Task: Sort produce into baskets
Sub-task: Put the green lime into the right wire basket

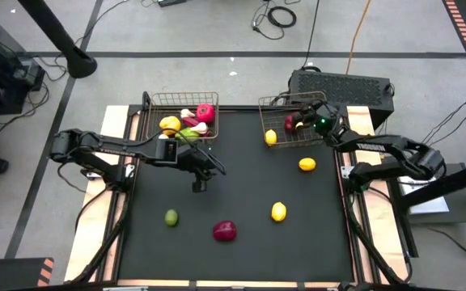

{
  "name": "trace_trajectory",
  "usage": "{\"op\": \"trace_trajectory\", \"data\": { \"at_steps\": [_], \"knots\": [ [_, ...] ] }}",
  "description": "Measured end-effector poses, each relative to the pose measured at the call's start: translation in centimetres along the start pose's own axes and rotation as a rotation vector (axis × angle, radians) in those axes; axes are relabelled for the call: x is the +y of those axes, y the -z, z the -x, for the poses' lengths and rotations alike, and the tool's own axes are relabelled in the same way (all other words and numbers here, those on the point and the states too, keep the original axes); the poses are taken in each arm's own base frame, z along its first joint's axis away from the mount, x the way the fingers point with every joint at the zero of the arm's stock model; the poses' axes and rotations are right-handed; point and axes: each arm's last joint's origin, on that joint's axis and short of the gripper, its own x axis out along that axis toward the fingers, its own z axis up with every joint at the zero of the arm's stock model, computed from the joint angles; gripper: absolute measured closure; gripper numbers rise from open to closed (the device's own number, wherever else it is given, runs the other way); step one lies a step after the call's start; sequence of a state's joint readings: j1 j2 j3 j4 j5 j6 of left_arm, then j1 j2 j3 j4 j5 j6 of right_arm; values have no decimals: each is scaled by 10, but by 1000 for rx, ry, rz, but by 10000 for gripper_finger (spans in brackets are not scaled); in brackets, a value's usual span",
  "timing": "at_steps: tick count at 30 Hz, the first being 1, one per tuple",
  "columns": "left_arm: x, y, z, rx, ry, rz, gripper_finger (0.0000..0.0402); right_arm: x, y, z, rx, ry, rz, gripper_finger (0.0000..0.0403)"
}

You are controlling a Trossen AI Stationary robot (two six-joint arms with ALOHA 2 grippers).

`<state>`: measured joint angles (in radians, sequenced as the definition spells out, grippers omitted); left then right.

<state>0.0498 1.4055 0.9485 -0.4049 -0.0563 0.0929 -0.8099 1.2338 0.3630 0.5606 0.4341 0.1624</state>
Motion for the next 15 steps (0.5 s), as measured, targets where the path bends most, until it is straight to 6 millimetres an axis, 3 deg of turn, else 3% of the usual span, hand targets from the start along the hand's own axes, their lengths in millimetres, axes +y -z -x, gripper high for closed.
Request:
{"op": "trace_trajectory", "data": {
  "at_steps": [8, 15],
  "knots": [
    [0, 2, 1, 19, 2, 5, 220, 19, -25, 46, -78, -399, 43, 229],
    [-15, 4, 27, 130, 34, 152, 220, 24, -45, 101, -203, -906, 116, 236]
  ]
}}
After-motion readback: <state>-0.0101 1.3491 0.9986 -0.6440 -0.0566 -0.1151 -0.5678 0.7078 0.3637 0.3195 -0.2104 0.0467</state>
